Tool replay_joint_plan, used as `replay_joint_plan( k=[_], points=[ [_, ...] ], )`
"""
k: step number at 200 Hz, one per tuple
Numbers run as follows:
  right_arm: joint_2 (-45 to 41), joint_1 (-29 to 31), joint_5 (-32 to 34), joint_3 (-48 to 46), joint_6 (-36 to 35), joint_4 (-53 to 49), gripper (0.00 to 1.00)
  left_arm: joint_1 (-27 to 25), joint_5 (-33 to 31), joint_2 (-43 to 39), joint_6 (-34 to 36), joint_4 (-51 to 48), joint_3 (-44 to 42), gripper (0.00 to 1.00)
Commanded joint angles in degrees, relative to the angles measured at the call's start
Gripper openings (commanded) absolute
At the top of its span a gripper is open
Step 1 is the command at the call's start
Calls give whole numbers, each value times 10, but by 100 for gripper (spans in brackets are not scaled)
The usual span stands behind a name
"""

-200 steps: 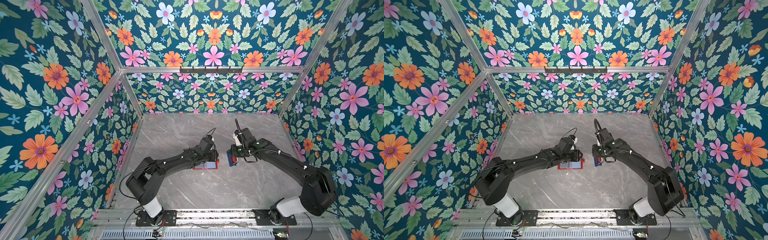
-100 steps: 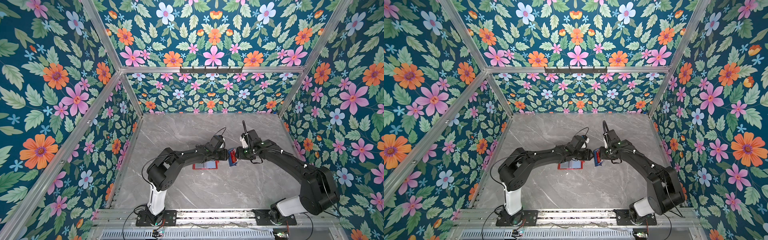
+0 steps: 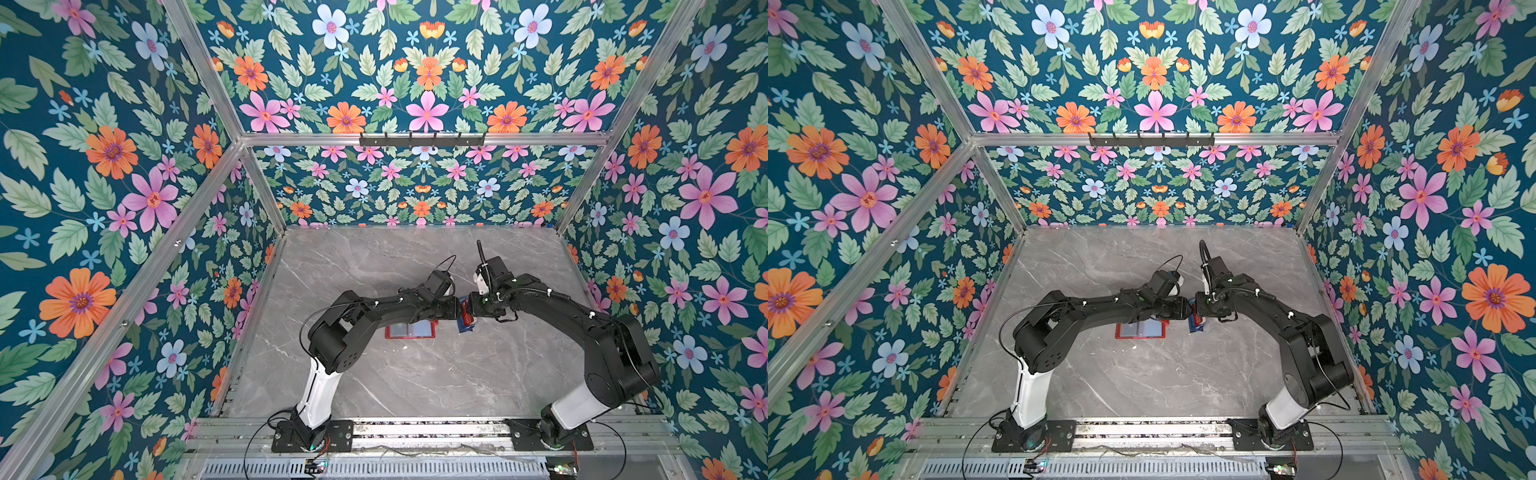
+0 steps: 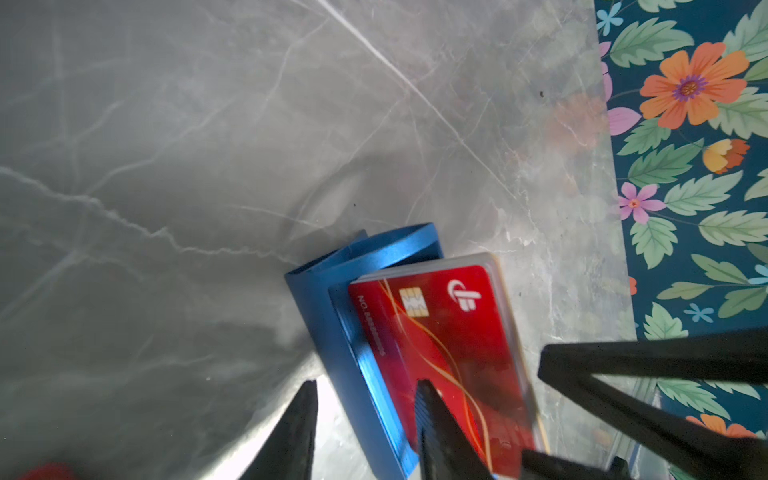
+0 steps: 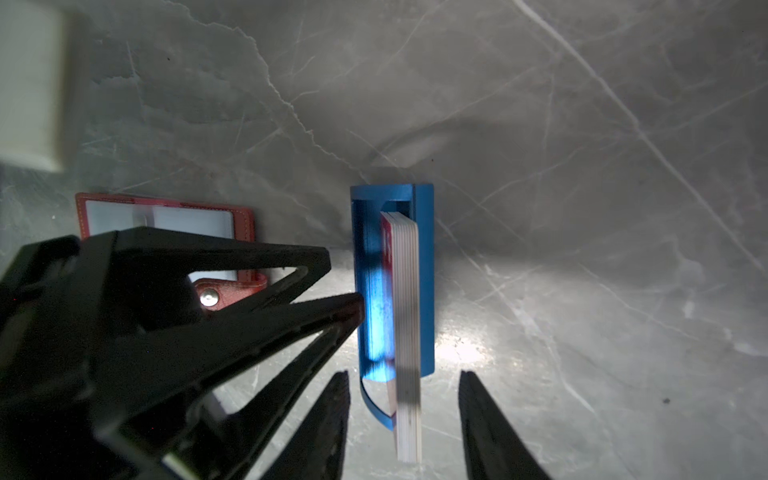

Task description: Put the credit cards into the card holder

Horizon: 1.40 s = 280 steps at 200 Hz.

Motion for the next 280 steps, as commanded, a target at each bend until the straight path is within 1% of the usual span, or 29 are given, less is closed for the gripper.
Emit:
replay_joint_plan(
  k=[1, 40, 55, 57, 62, 90, 201, 280],
  points=[
    [8, 0, 2, 8, -7, -10, 44, 0, 10, 7, -4, 17, 6, 40],
    [29, 0, 2, 21, -11, -19, 41, 0, 9, 13, -12, 22, 4, 37],
    [29, 0, 3, 25, -12, -21, 40, 0, 6, 12, -15, 22, 1, 33],
    [45, 0, 3, 26, -12, -22, 40, 0, 5, 12, -15, 22, 0, 33],
    [52, 0, 4, 28, -13, -24, 39, 1, 4, 12, -16, 23, -2, 32],
    [66, 0, 12, 39, -16, -33, 38, 0, 2, 12, -21, 25, -8, 29],
    [95, 1, 38, 61, -21, -55, 36, 0, 0, 17, -36, 30, -26, 27],
    [95, 12, 70, 80, -28, -85, 34, 0, -7, 13, -40, 29, -38, 25]
  ],
)
